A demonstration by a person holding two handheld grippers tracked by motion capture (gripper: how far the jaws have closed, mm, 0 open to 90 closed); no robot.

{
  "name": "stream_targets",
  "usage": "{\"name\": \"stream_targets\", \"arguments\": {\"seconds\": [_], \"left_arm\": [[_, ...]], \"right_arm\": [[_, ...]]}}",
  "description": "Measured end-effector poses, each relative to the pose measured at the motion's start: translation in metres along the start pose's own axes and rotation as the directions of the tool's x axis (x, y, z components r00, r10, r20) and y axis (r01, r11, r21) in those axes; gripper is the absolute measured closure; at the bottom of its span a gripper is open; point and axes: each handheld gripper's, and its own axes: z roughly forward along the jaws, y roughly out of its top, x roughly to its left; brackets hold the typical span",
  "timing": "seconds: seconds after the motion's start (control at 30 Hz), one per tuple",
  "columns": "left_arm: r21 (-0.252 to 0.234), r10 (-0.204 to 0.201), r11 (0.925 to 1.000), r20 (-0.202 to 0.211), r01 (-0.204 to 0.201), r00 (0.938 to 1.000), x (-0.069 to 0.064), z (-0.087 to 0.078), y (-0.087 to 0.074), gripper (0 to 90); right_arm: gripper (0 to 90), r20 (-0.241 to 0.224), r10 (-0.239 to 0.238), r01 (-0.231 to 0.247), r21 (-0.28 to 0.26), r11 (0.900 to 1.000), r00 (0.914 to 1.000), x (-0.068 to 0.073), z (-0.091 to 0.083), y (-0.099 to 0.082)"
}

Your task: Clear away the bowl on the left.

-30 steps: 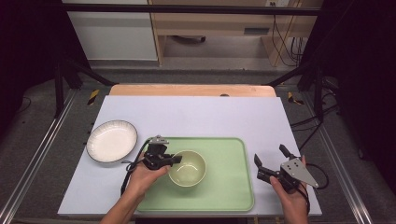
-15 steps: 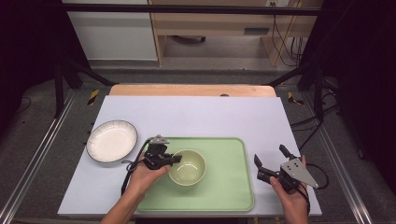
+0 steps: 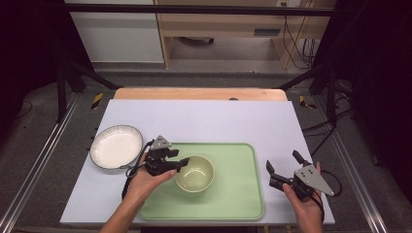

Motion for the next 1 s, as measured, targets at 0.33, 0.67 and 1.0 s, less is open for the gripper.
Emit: {"name": "stream_targets", "arguments": {"seconds": [0.33, 0.67, 1.0], "left_arm": [[-0.144, 0.101, 0.9844, -0.008, -0.101, 0.9948, 0.01, -0.023, 0.005, 9.5], [-0.229, 0.107, 0.9657, -0.079, -0.123, 0.9911, 0.034, -0.055, -0.001, 5.8], [-0.269, 0.103, 0.9548, -0.097, -0.126, 0.9899, 0.048, -0.074, -0.004, 2.9]], "right_arm": [[5.4, 0.006, 0.004, -0.004, -0.006, 1.0, 1.0, 0.0, -0.002, 0.001], [5.3, 0.012, 0.005, -0.005, -0.008, 1.0, 0.9999, -0.002, -0.003, 0.001], [5.2, 0.006, 0.016, -0.016, -0.014, 0.9998, 0.9999, -0.001, -0.003, 0.002]]}}
